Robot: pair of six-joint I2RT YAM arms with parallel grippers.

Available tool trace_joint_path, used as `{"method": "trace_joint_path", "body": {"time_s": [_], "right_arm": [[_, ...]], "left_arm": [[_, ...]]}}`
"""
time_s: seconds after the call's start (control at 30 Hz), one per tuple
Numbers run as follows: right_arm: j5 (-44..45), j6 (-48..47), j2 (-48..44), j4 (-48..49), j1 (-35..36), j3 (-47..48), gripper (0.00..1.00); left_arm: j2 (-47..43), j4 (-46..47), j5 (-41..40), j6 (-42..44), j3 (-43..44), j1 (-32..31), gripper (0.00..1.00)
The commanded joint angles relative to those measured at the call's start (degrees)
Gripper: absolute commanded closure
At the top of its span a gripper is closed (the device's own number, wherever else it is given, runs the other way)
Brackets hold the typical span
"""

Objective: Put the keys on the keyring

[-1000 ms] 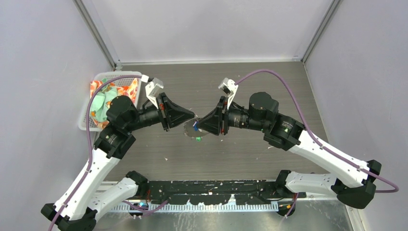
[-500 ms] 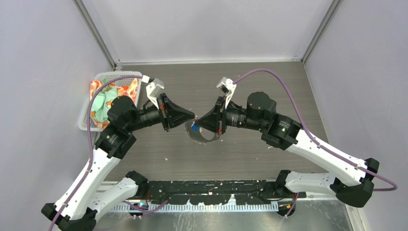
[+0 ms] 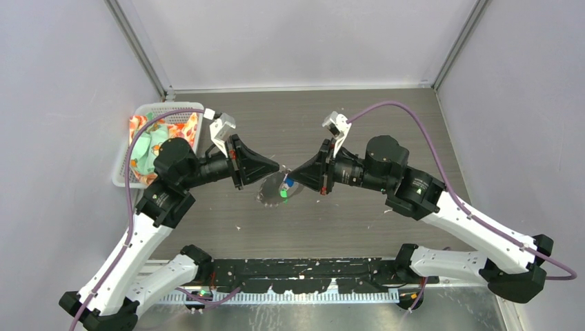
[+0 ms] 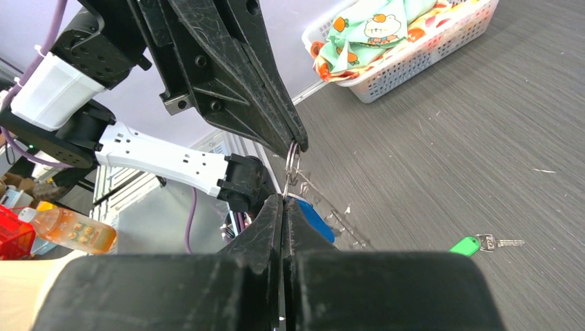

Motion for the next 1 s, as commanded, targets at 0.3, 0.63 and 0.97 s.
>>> {"method": "trace_joint_path", "body": {"time_s": [0.3,0.63,0.97], "right_arm": [[-1.4,-0.1,1.2,1.4,-0.2,1.9,0.98],[-2.2,1.2,1.9,1.7,-0.2,1.9,0.98],[1.1,1.4,-2.1,-1.8,-0.3,0.1,0.57]], "left_arm": [[-1.1,3.2,5.8,2.5,1.0,0.0,1.0],[-2.3,3.8,10.5,7.2,-0.1,-0.2,1.0],[-3.0,3.0,3.5,6.3,-0.5,-0.1,1.0]]}}
